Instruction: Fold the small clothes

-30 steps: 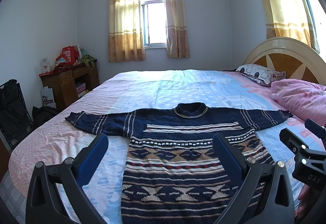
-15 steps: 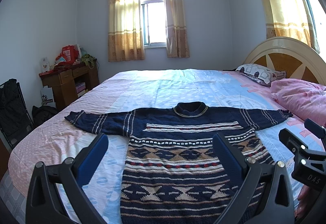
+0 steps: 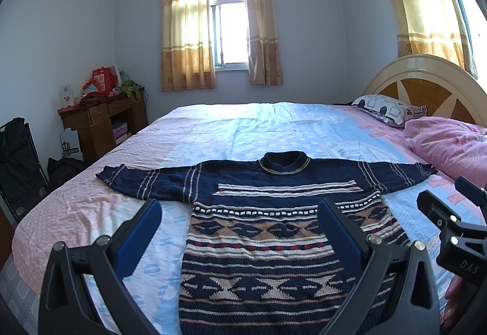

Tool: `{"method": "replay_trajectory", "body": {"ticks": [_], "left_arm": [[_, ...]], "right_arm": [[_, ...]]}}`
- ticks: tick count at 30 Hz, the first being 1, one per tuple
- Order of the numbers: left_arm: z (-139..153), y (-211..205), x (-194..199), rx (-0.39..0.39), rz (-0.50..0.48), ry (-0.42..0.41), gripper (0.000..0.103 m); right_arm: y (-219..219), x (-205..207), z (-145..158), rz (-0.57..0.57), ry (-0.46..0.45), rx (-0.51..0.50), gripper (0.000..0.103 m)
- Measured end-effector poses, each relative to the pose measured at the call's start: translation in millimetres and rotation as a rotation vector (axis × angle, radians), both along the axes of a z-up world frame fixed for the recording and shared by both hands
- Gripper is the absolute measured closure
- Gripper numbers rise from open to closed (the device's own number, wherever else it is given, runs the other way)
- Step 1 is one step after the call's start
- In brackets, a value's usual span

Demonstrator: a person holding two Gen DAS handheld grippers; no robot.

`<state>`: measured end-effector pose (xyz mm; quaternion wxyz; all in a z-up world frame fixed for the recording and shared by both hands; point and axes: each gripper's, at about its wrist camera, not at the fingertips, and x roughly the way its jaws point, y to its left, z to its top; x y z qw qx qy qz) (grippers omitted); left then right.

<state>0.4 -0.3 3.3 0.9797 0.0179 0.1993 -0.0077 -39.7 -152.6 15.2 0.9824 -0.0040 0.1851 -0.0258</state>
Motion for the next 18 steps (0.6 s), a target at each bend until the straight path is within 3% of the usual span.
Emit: {"method": "replay_trajectory", "body": {"ticks": [6,11,18], "left_arm": [[-13.0,-1.3,9.9,0.003,0.005,0.021,0.000],[-35.1,1.6,33.9,0.007,0.007,0.084,0.000],[-62.0,2.1,71.1,0.050,-0.010,0.147,0.000]], "right_arm": [[-3.4,6.7,-8.3,0.007,0.032,-0.002,0.002],[-15.5,20.5,-27.3,0.016,0.081,0.017,0.002],[-61.1,47.6,-55.0,-0.058,0.167,0.059,0.002]]}}
